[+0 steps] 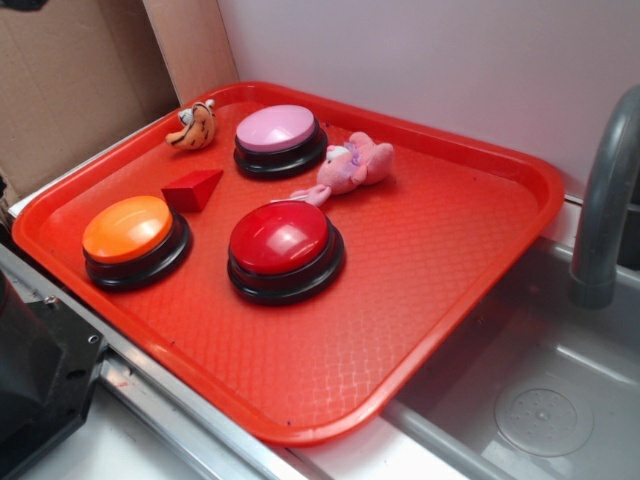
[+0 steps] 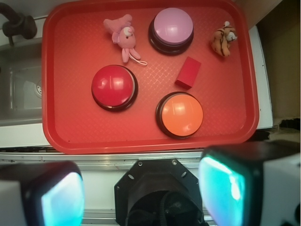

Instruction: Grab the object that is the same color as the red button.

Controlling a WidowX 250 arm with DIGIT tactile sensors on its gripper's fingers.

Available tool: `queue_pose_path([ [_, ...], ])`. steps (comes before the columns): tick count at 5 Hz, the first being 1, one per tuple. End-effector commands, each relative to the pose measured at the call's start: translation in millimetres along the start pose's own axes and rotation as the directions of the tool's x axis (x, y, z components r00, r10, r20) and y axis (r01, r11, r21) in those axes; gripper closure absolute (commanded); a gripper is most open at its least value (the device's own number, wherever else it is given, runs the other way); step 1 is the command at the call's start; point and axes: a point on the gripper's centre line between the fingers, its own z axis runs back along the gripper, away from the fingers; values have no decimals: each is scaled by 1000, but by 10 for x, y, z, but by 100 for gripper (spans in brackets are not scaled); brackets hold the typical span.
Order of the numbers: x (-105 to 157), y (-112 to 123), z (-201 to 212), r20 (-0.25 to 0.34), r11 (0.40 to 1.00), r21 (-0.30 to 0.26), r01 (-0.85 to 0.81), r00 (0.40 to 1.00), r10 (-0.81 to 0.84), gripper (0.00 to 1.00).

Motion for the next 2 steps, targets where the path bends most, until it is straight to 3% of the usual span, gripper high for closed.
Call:
queue_pose_path([
  [1,0,0,0,0,1000,0,0,1000,0,0],
  [2,160,143,-193,13,987,-11,-160,987,160,0],
])
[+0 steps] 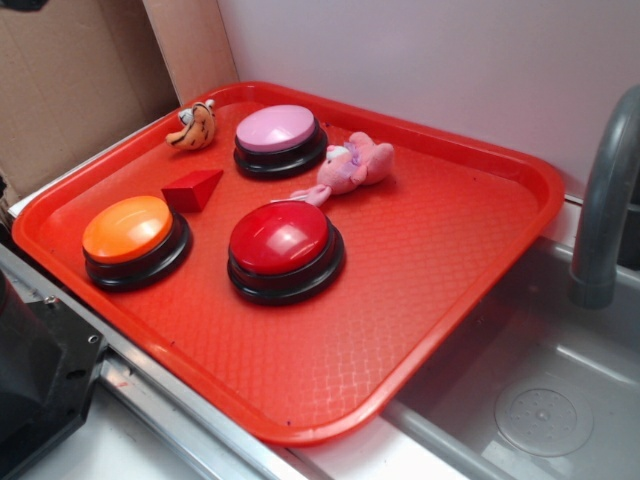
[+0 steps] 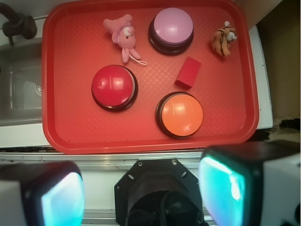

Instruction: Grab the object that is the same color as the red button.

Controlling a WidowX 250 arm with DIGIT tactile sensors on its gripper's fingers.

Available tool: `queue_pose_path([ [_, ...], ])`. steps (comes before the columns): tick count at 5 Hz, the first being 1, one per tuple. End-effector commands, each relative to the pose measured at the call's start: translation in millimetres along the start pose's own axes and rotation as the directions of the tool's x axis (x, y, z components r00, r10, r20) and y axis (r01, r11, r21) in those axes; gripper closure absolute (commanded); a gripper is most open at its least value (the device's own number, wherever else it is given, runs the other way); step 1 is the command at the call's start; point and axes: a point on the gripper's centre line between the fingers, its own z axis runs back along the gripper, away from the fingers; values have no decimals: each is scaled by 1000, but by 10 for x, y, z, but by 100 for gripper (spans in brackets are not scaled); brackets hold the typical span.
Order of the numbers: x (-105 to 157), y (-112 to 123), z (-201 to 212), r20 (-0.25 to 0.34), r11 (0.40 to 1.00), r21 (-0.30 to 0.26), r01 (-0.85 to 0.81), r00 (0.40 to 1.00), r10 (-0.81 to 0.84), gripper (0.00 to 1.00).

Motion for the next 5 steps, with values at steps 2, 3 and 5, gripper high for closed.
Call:
queue_pose_path([
  [2,494,509,-788,86,887,-12,-462,883,461,0],
  [3,617,623,-984,109,861,14,-508,857,503,0],
  [5,869,917,-1519,182,803,111,-586,806,563,0],
])
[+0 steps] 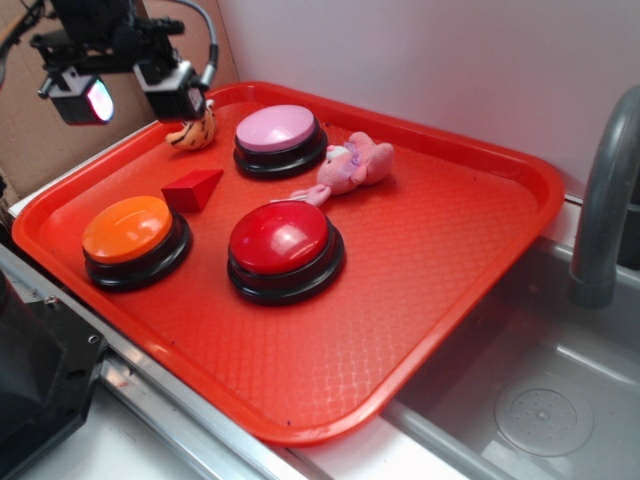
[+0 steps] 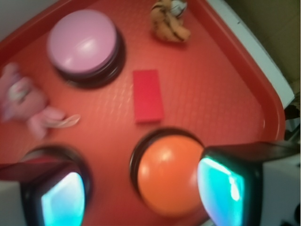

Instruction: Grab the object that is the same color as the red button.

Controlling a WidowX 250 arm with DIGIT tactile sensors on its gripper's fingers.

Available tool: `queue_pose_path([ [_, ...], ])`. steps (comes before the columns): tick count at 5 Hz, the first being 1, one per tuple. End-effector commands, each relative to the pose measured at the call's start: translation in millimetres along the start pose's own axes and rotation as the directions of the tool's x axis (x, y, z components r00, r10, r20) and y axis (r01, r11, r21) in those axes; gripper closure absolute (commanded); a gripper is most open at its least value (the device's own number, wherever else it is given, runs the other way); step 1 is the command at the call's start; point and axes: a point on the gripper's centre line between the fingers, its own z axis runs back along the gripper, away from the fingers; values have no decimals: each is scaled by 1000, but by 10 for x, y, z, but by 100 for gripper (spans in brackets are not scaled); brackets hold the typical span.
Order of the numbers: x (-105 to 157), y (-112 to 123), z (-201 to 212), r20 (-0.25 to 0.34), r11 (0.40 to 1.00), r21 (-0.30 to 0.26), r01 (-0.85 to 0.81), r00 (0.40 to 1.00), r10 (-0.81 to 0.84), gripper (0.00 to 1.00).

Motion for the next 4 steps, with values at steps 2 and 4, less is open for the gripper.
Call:
queue_pose_path([
  [2,332,149,-567,78,997,56,-50,996,46,0],
  [4,330,228,-840,12,999,7,-34,999,34,0],
])
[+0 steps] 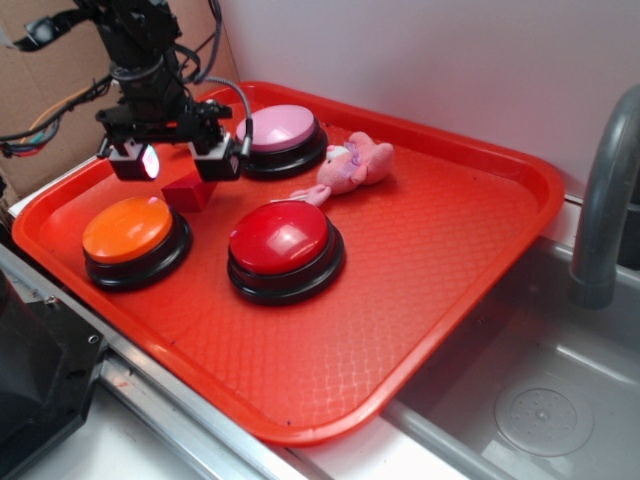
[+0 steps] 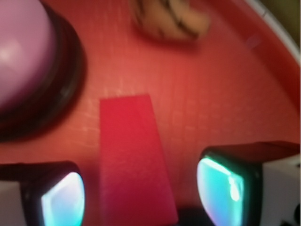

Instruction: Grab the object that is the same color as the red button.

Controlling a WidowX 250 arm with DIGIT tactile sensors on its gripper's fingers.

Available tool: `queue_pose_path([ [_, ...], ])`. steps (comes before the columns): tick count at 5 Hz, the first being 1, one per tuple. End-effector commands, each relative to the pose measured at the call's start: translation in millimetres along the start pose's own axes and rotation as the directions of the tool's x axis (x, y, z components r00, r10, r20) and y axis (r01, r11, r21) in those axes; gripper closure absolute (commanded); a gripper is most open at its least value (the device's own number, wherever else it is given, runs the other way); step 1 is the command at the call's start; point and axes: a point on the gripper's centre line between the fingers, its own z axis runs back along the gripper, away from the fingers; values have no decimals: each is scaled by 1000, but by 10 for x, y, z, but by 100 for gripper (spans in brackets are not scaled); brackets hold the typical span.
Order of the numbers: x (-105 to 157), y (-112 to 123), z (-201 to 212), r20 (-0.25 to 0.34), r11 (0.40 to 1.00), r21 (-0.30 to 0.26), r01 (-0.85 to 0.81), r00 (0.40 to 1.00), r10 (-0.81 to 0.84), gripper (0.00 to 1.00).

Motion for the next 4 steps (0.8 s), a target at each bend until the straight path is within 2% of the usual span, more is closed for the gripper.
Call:
queue_pose_path([
  [1,45,79,-98,-2,999,-50,5,1000,-5,0],
  [2,23,65,-105,7,999,-47,7,1000,-7,0],
  [3,3,71,-114,22,998,-62,10,1000,-9,89],
  [4,18,73,-86,36,998,-68,1,999,2,100],
])
